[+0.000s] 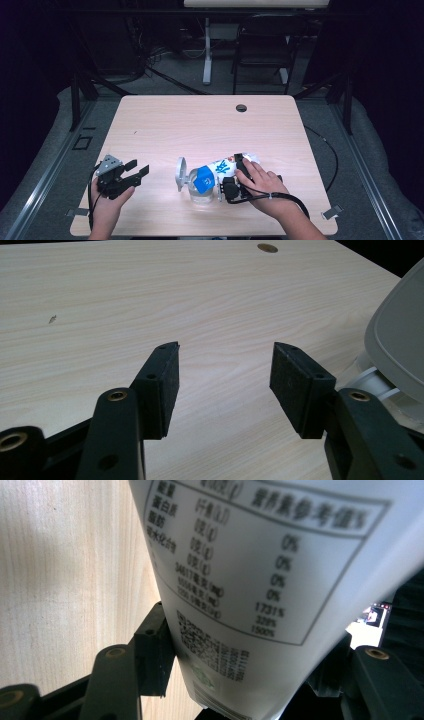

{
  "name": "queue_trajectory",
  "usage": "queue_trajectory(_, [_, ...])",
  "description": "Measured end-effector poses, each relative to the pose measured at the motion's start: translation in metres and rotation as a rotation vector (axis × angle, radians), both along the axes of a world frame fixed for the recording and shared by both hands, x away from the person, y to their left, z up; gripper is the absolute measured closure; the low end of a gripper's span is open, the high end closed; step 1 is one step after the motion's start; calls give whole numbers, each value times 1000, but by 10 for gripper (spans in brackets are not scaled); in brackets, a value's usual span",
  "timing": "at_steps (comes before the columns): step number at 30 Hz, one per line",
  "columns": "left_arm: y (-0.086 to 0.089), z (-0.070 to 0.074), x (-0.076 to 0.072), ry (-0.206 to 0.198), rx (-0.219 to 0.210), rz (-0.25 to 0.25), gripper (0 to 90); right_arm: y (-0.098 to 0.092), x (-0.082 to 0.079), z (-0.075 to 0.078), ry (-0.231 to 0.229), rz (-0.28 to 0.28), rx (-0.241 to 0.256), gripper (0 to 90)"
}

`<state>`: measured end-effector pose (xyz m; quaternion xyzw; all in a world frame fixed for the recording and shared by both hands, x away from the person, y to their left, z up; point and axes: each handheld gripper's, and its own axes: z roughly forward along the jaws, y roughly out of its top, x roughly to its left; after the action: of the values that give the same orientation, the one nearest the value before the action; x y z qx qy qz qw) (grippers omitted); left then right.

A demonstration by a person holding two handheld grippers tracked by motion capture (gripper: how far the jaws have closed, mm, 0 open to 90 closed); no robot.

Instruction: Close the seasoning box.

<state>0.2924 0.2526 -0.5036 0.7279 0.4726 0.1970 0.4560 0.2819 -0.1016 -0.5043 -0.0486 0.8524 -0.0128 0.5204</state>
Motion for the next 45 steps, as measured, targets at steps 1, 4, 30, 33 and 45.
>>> queue_trajectory(1, [0, 0, 0, 0, 0, 0, 458, -1, 1, -1, 5, 7, 12, 403])
queue_trajectory(4, [0, -1, 0, 1, 1, -1, 458, -1, 1, 0, 1, 6, -5, 403])
queue_trajectory(30, [-1, -1, 0, 3, -1, -1, 458, 0, 0, 2, -21, 10, -49, 405])
queue_trajectory(33, [-1, -1, 0, 3, -1, -1, 458, 0, 0, 2, -23, 11, -54, 405])
queue_trajectory(45, [-1, 0, 0, 1, -1, 0, 458, 1, 1, 2, -19, 13, -56, 406])
